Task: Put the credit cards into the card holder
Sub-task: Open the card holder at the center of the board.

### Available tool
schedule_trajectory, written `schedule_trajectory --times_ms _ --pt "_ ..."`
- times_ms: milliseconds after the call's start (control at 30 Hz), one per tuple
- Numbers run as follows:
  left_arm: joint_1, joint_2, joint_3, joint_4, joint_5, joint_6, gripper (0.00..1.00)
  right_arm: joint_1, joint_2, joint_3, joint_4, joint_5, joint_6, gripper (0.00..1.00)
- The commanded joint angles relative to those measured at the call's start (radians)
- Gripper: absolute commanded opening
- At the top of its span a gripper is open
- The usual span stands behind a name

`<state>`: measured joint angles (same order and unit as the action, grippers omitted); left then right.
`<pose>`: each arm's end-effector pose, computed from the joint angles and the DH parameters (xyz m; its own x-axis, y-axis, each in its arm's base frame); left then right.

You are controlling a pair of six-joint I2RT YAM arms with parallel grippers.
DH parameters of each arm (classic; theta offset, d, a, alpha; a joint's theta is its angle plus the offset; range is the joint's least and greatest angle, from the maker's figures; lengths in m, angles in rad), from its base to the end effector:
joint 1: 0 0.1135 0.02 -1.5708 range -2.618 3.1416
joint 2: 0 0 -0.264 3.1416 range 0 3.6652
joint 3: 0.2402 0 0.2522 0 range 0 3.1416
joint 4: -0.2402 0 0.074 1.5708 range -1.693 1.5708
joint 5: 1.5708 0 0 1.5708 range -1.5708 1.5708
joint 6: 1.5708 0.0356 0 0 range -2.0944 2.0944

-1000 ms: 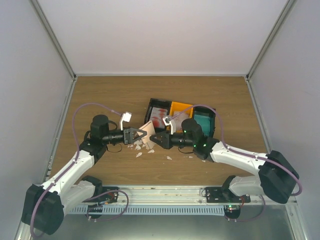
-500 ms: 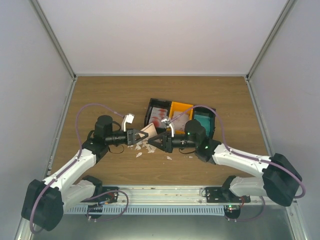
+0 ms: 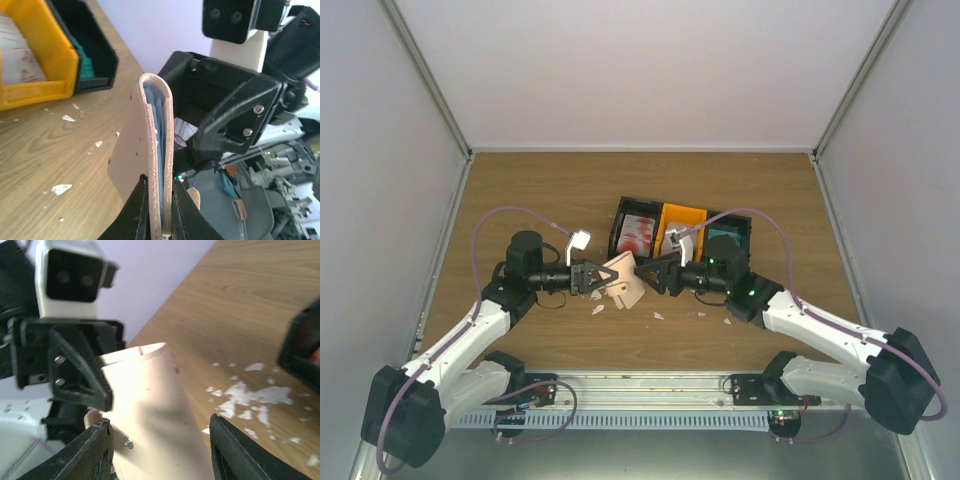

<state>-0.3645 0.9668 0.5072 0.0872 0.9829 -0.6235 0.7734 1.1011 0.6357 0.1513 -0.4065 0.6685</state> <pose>0.1796 -0.1002 0.2418 -0.8142 -0.0359 -0.5794 0.5499 0.2721 -0.7897 0.1675 0.1832 0.2596 -0.7380 0.0752 -0.6706 -0.5777 0.4434 0.6854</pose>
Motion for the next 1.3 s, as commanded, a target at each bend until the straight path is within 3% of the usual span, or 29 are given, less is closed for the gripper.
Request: schedule_trajectory --times_ms 0,167,333,500,567,667,733,933,1000,1167,1267 --pt "-0.008 -0.036 0.038 0.093 0.156 0.018 0.0 0.002 -0.009 -0.031 0.138 -0.25 -0.106 0.54" --pt "-0.009 -0.058 0.04 0.144 0.247 0.002 0.0 0.002 -0.009 -0.03 0.157 -0.291 -0.131 0.5" --pt "-0.01 -0.09 0.053 0.157 0.285 0.001 0.0 0.002 -0.007 -0.045 0.192 -0.327 -0.125 0.52" --pt "-0.017 -0.105 0.056 0.168 0.284 -0.005 0.0 0.016 0.022 -0.052 0.312 -0.474 -0.092 0.52" --pt "-0.018 -0.102 0.061 0.161 0.263 -0.016 0.0 0.029 0.028 -0.049 0.35 -0.485 -0.074 0.44" --pt "-0.019 -0.1 0.063 0.135 0.213 -0.025 0.03 0.033 0.02 -0.06 0.408 -0.448 -0.031 0.16" --pt "-0.018 -0.11 0.066 0.094 0.14 -0.015 0.14 0.033 0.01 -0.061 0.403 -0.397 -0.012 0.01" --pt "-0.018 -0.148 0.147 -0.233 -0.246 0.12 0.69 0.037 -0.012 -0.001 0.151 -0.134 -0.065 0.01" --pt "-0.017 -0.162 0.162 -0.274 -0.317 0.13 0.74 0.06 0.026 0.063 0.04 -0.048 -0.087 0.0" --pt "-0.019 -0.238 0.181 -0.279 -0.36 0.094 0.76 0.188 0.165 0.284 -0.266 0.335 -0.133 0.01" --pt "-0.018 -0.272 0.149 -0.216 -0.305 0.045 0.75 0.217 0.231 0.346 -0.325 0.392 -0.121 0.01"
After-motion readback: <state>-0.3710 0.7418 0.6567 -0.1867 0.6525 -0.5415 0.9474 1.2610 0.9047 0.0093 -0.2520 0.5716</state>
